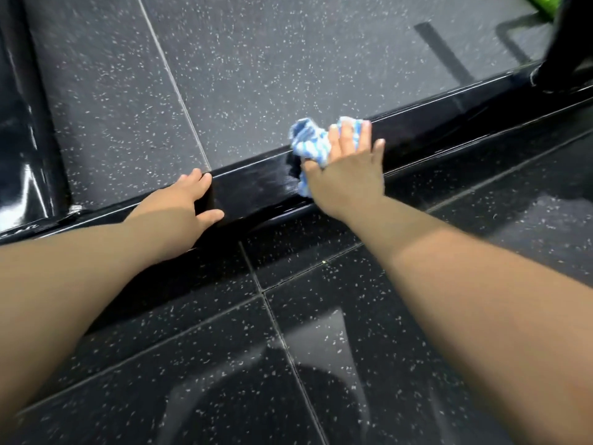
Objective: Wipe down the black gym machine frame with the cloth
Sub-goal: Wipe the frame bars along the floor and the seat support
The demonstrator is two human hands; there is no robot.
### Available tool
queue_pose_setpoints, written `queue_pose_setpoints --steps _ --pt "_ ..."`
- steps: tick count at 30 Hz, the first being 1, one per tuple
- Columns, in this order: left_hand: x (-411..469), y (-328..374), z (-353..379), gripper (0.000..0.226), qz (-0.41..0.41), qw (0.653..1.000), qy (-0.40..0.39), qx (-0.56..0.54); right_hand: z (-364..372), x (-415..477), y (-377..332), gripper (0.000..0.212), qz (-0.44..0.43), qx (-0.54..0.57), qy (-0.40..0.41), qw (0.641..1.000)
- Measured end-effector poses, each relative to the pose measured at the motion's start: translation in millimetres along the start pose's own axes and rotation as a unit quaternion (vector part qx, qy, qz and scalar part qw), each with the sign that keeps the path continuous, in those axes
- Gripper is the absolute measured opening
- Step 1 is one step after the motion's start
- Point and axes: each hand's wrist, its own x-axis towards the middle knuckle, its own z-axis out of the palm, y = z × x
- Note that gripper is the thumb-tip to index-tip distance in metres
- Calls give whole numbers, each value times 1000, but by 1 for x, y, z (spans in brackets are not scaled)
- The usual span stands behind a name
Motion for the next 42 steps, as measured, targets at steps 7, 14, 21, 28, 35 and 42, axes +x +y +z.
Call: queue_pose_setpoints --steps 7,14,21,28,35,42 --pt "-2 0 7 68 -11 999 19 -23 -4 -1 -37 69 -219 0 -37 975" --pt "6 16 -5 63 37 999 30 -12 -10 24 93 66 162 83 39 983" --pt "15 23 2 56 42 998 51 -22 -2 17 -19 69 -66 80 -24 994" --pt "17 18 13 48 56 991 112 -51 -4 47 31 41 9 158 101 982" --pt "23 15 31 43 58 976 168 -127 -9 63 -11 37 8 51 48 997" --pt "25 8 35 40 50 958 211 -188 -18 65 -55 23 -142 33 -51 988"
